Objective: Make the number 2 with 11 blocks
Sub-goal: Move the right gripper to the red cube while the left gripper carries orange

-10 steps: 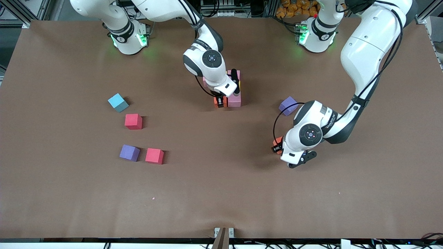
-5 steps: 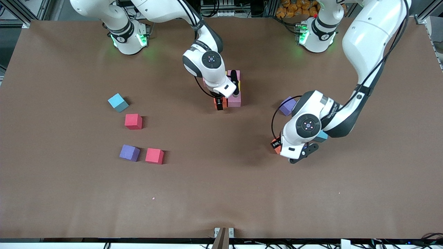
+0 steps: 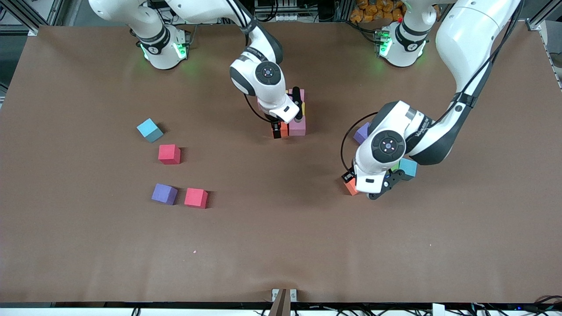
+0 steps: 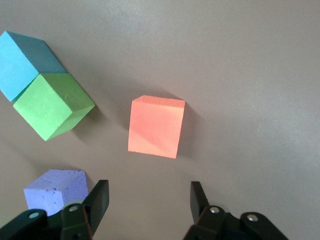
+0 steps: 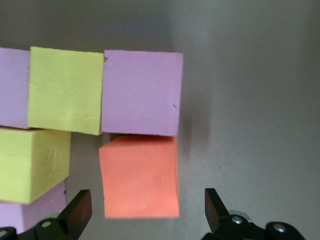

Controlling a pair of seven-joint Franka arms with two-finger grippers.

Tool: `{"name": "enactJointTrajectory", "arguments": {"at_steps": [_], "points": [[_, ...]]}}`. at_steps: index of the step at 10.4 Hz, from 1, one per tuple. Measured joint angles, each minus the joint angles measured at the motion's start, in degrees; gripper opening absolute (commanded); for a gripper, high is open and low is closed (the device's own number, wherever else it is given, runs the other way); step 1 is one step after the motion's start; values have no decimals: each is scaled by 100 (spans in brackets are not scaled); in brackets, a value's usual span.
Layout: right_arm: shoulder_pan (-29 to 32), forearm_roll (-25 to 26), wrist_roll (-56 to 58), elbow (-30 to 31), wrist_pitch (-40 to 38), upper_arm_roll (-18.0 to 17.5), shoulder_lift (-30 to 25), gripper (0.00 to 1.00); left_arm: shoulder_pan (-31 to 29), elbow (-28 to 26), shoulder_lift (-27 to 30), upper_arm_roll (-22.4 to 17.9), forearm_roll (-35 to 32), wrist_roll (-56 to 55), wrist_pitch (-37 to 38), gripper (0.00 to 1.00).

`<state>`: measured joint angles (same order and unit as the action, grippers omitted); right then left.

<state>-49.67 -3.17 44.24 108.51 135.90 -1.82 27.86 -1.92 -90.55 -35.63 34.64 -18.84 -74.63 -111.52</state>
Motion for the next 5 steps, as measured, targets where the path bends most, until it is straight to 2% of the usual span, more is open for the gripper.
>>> {"name": "enactJointTrajectory", "arguments": {"at_steps": [3, 5], "points": [[342, -6, -374, -11, -293, 17, -360, 100, -107, -13, -23, -18, 0, 111, 27, 82], [965, -6, -638, -111, -306, 44, -394, 100, -134, -31, -127, -38, 0, 420, 23, 85]]}}
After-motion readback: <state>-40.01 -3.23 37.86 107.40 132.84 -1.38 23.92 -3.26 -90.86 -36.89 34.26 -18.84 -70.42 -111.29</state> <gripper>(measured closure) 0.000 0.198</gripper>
